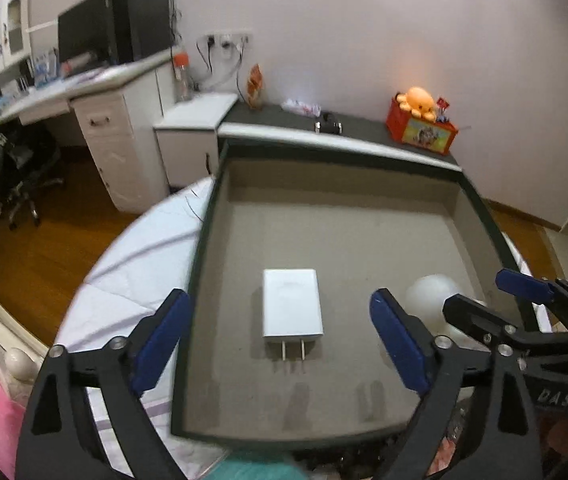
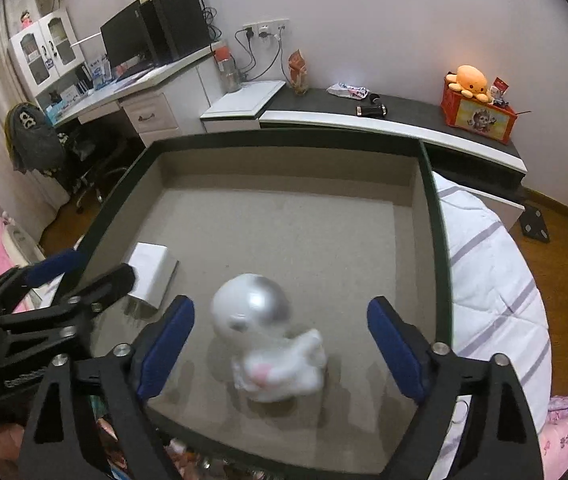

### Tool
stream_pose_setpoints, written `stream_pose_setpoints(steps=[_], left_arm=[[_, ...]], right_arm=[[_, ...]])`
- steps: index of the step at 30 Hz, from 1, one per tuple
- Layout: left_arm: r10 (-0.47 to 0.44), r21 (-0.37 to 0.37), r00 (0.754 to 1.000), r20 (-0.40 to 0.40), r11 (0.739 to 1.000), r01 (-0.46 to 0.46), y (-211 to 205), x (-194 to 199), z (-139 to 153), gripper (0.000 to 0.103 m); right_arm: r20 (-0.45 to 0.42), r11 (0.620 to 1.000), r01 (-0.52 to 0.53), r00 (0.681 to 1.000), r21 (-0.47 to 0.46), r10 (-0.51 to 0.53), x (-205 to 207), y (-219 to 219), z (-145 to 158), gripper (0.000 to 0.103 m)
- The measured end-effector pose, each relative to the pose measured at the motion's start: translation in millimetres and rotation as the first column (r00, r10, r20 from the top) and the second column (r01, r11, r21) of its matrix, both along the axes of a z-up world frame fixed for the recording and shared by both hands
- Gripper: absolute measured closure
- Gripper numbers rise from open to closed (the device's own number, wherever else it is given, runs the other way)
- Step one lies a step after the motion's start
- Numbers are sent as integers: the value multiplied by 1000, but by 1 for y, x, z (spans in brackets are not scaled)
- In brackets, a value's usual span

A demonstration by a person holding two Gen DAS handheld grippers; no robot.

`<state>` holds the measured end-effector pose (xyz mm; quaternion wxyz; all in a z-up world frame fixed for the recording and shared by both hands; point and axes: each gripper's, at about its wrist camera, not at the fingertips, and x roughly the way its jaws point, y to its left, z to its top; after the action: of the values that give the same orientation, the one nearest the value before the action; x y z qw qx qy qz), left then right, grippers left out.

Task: Organize rigid objects
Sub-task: 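Raise both open tools away from the black tray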

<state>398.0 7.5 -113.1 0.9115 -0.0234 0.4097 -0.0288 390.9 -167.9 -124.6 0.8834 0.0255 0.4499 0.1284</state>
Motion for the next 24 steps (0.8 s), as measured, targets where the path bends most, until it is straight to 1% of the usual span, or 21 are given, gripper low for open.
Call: stream_pose_setpoints(steps=[1,2,5,6,7,10,13,19,24], left_arm=[[13,11,1000,25,1000,-14,2,-7,7,1],[24,15,998,55,1000,-25,4,-15,15,0],[46,22,993,109,999,-48,9,-36,34,0],[52,28,991,124,998,-56,9,-43,40,0],[55,34,989,137,998,-61,11,-50,45,0],[56,67,980,189,995,-70,13,-75,61,0],[51,95,972,228,993,-74,12,-99,73,0],[63,77,967,245,994,-84,18,-141,90,0],[81,60,963,258,993,-100,22,-179,99,0]], right_arm=[[11,1000,3,1000,3,-3,-2,-1,3,13],[27,1000,9,1000,10,-9,-7,-2,8,13],[66,999,34,997,21,-36,-19,-7,23,11],[81,999,44,996,28,-46,-25,-8,28,9],[95,998,51,994,36,-54,-31,-9,32,0],[145,996,57,987,67,-66,-54,-9,48,0],[188,995,68,979,73,-81,-81,-11,63,0],[253,991,77,962,110,-103,-136,-18,88,0],[297,989,89,947,118,-120,-184,-22,99,0]])
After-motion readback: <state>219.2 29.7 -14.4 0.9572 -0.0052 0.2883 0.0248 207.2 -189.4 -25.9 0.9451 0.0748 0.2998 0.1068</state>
